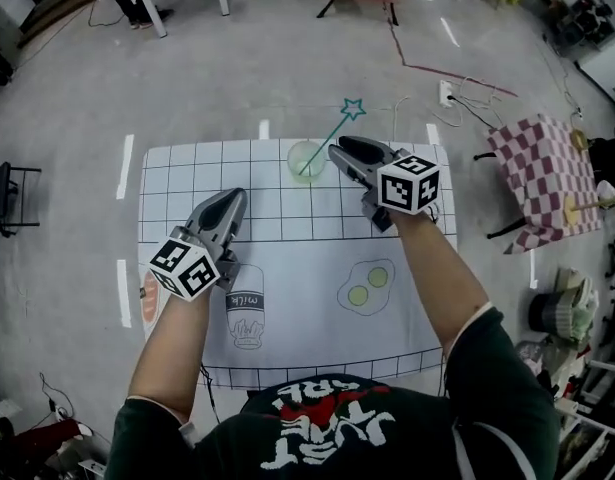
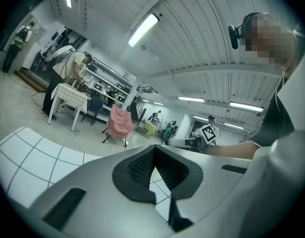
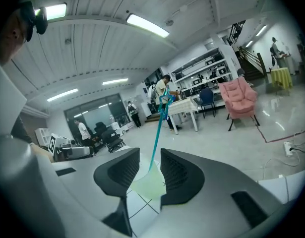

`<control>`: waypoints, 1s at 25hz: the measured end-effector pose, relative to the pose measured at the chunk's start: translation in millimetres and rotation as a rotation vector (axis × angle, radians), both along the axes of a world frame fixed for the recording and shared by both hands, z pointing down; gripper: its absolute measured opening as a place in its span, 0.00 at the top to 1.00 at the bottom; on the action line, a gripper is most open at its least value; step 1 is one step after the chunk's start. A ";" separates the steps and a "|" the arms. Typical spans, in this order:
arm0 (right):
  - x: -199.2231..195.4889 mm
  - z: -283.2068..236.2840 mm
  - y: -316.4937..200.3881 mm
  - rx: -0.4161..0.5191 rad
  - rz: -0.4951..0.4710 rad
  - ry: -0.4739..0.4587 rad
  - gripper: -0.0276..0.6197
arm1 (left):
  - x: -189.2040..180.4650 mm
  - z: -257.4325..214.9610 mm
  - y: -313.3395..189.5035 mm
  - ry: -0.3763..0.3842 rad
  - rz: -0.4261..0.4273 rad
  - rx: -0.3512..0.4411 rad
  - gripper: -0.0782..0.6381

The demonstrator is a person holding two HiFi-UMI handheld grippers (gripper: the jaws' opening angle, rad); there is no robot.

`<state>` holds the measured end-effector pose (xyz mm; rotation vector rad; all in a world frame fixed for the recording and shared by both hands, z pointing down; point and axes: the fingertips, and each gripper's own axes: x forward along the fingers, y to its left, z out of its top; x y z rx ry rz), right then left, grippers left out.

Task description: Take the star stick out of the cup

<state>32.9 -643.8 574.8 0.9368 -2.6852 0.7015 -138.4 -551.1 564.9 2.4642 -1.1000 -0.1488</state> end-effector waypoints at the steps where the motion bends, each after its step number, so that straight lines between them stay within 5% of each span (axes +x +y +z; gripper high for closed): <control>1: -2.1 6.0 -3.3 -0.007 -0.005 -0.007 0.75 | 3.2 5.7 -3.1 0.007 0.001 -0.005 0.90; 25: -4.5 23.0 -14.8 0.055 -0.025 -0.067 0.89 | 29.8 42.2 -17.4 0.064 -0.002 -0.053 0.90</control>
